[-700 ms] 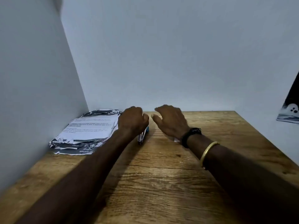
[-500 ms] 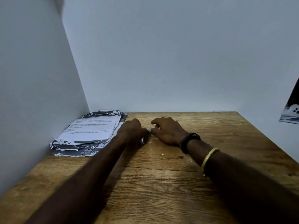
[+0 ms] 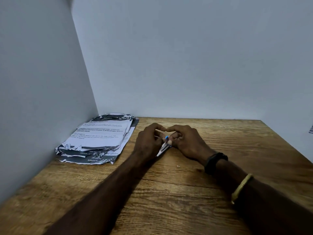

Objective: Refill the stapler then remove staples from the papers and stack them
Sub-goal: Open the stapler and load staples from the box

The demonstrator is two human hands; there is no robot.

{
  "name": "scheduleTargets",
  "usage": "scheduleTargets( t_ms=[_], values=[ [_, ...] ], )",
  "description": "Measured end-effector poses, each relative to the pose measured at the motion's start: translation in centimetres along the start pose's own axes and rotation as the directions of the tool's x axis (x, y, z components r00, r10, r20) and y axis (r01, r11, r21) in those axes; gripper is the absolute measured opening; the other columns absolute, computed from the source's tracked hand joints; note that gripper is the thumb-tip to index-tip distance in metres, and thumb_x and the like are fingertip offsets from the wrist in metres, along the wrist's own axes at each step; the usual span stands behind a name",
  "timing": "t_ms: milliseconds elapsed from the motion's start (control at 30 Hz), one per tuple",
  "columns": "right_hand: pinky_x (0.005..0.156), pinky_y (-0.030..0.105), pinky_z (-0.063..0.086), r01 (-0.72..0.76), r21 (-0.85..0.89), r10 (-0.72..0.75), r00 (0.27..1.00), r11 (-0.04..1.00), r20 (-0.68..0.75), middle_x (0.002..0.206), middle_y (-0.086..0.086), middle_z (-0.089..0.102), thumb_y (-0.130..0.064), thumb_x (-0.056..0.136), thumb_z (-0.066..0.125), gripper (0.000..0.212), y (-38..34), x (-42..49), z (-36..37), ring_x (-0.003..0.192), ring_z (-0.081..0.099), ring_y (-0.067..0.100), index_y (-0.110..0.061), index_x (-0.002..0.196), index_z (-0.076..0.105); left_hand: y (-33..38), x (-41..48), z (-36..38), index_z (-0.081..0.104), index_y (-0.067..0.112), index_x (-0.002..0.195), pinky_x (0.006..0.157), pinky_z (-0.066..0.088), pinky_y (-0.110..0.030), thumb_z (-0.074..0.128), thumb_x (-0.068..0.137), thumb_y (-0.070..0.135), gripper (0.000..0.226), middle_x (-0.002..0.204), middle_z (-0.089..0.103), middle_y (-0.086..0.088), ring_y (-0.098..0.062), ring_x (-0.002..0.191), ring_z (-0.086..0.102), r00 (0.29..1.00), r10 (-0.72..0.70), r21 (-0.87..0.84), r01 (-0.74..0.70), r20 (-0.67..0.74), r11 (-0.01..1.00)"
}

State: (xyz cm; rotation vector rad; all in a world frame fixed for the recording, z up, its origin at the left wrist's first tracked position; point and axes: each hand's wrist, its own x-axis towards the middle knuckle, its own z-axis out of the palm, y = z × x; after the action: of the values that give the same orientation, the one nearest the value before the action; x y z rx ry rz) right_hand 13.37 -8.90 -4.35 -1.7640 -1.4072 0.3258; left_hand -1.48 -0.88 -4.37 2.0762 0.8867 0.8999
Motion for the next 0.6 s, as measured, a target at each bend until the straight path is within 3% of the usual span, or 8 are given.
scheduleTargets(
  t_ms=[100, 233, 333, 433, 600],
  values=[
    [0.083, 0.026, 0.055, 0.053, -0.001, -0.053, 0.999, 0.999, -0.007, 0.084, -0.003, 0.081, -0.007, 0.088, 0.076, 0.037, 0.03, 0.13, 0.25, 0.084, 0.074, 0.006, -0.021, 0.122, 0.072, 0.45, -0.24, 0.00, 0.066, 0.026, 0.105, 0.068, 0.057, -0.030, 0.066, 0.086, 0.002, 0.031, 0.087, 0.076, -0.003, -0.012, 0.074, 0.073, 1.000, 0.002, -0.145, -0.003, -0.005, 0.989],
    [0.086, 0.031, 0.058, 0.062, -0.014, -0.062, 0.998, 0.998, 0.021, 0.088, -0.004, 0.079, -0.011, 0.090, 0.076, 0.031, 0.00, 0.27, 0.48, 0.086, 0.074, 0.009, -0.019, 0.120, 0.075, 0.45, 0.07, -0.31, 0.066, 0.024, 0.110, 0.072, 0.061, -0.033, 0.066, 0.088, 0.004, 0.030, 0.092, 0.074, -0.002, -0.019, 0.082, 0.075, 0.999, -0.022, -0.097, 0.024, 0.029, 0.995],
    [0.091, 0.033, 0.058, 0.068, -0.011, -0.067, 0.998, 0.998, 0.010, 0.090, -0.003, 0.081, -0.011, 0.090, 0.076, 0.032, 0.02, 0.11, 0.55, 0.087, 0.075, 0.011, -0.018, 0.121, 0.074, 0.21, 0.37, -0.74, 0.065, 0.023, 0.115, 0.076, 0.060, -0.031, 0.074, 0.086, 0.017, 0.030, 0.101, 0.073, 0.000, -0.020, 0.087, 0.074, 0.994, -0.076, 0.043, 0.072, 0.082, 0.996],
    [0.092, 0.036, 0.059, 0.061, -0.003, -0.061, 0.998, 0.998, -0.015, 0.090, -0.002, 0.081, -0.012, 0.091, 0.075, 0.034, 0.03, -0.05, 0.74, 0.086, 0.075, 0.009, -0.019, 0.124, 0.073, 0.21, 0.19, -0.61, 0.065, 0.021, 0.125, 0.090, 0.057, -0.034, 0.076, 0.085, 0.034, 0.043, 0.113, 0.074, 0.001, -0.018, 0.103, 0.071, 0.982, -0.107, 0.261, 0.063, 0.155, 0.963],
    [0.082, 0.036, 0.063, 0.066, 0.058, -0.064, 0.997, 0.996, -0.035, 0.086, -0.002, 0.081, -0.009, 0.089, 0.077, 0.036, -0.07, -0.27, 0.82, 0.078, 0.077, 0.011, -0.022, 0.121, 0.073, 1.06, -0.55, -0.16, 0.061, 0.021, 0.127, 0.092, 0.055, -0.037, 0.071, 0.088, 0.023, 0.041, 0.116, 0.072, -0.003, -0.021, 0.106, 0.068, 0.990, 0.000, 0.258, -0.037, 0.143, 0.965]
  ],
)
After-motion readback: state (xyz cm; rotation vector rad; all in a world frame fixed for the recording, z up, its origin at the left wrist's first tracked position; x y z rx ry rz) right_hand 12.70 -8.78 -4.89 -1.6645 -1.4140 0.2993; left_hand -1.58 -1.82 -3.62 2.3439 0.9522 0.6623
